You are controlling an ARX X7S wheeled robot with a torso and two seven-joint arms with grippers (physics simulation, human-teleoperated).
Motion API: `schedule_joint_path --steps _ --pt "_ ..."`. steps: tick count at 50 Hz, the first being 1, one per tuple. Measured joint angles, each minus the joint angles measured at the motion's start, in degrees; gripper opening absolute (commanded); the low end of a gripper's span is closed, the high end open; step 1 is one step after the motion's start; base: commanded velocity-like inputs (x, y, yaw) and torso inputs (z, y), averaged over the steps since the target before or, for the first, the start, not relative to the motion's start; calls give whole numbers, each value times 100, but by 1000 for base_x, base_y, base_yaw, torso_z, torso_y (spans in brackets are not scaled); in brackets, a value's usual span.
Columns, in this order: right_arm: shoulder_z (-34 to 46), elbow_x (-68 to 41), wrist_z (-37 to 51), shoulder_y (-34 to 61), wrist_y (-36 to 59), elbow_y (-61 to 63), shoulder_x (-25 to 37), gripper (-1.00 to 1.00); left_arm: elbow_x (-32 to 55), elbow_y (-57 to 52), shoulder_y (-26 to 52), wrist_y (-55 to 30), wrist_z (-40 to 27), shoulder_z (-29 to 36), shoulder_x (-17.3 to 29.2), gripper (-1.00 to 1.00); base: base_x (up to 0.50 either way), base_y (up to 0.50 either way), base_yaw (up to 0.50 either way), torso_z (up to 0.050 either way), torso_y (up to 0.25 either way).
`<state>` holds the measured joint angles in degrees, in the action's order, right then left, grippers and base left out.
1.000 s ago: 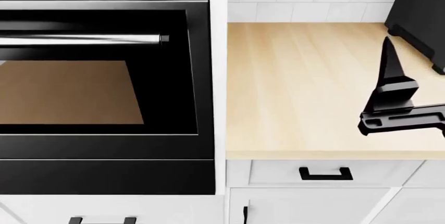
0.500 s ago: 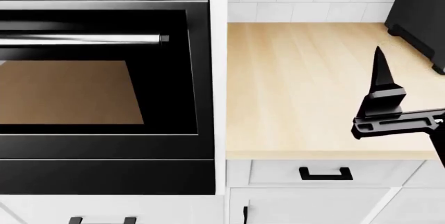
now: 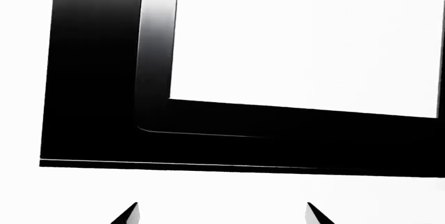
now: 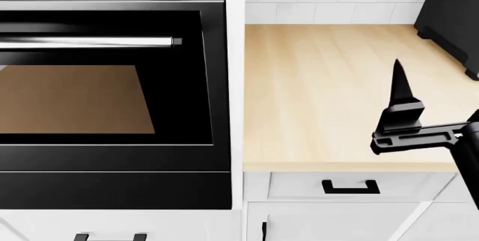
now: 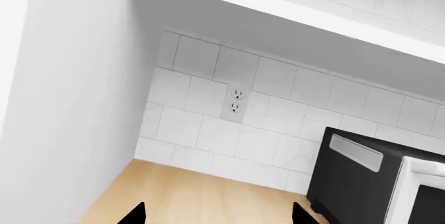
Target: Open the microwave door
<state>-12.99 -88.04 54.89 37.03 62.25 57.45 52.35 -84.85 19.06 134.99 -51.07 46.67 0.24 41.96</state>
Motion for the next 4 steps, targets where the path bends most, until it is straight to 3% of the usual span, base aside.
schedule_joint_path --steps 4 --pt "-37 64 -55 -93 -15 5 -17 100 45 -63 -30 -75 150 18 -274 100 0 0 0 0 0"
